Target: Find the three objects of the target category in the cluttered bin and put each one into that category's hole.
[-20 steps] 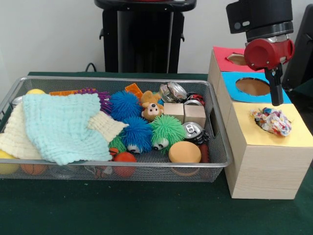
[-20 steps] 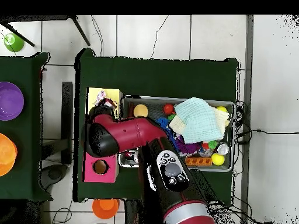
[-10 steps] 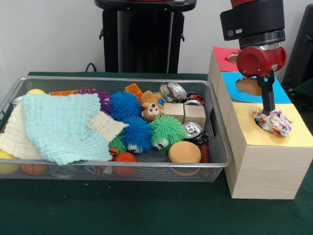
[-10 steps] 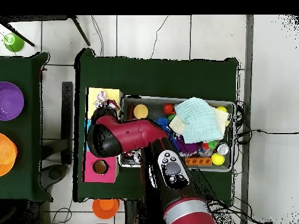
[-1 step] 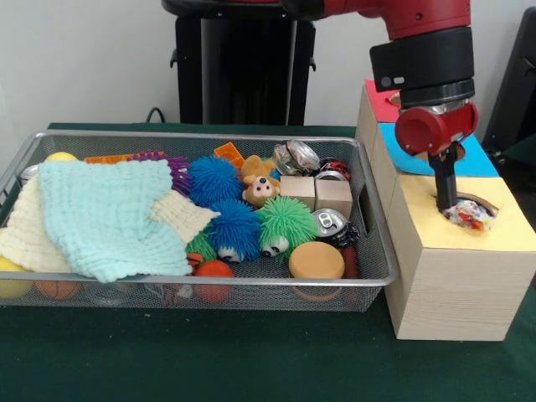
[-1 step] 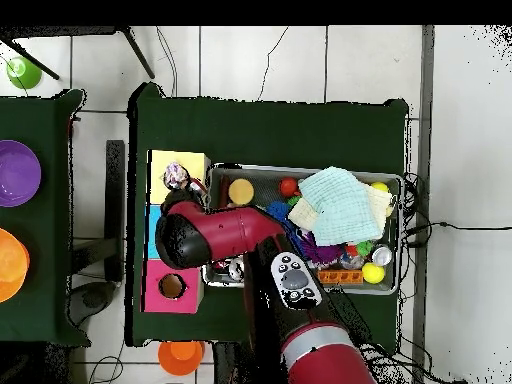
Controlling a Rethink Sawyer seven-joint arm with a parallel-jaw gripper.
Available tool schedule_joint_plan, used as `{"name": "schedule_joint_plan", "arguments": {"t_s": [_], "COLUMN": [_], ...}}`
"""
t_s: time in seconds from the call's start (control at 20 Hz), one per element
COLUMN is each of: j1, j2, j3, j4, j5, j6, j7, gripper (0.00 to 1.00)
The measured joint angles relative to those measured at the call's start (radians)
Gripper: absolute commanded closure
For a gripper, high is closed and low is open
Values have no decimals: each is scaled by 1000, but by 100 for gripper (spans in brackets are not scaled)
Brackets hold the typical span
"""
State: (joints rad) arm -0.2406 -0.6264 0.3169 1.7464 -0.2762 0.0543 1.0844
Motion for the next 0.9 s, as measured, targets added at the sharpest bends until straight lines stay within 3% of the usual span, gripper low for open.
{"name": "schedule_joint_plan", "arguments": {"t_s": [0.5, 0.9], "j1": [-2, -29], "j2": [51, 42], "j3": [1, 26], "j4": [-30, -26], "j5": [-32, -39], "j6": [-57, -57], "j7": [0, 0], "gripper": [100, 100]}}
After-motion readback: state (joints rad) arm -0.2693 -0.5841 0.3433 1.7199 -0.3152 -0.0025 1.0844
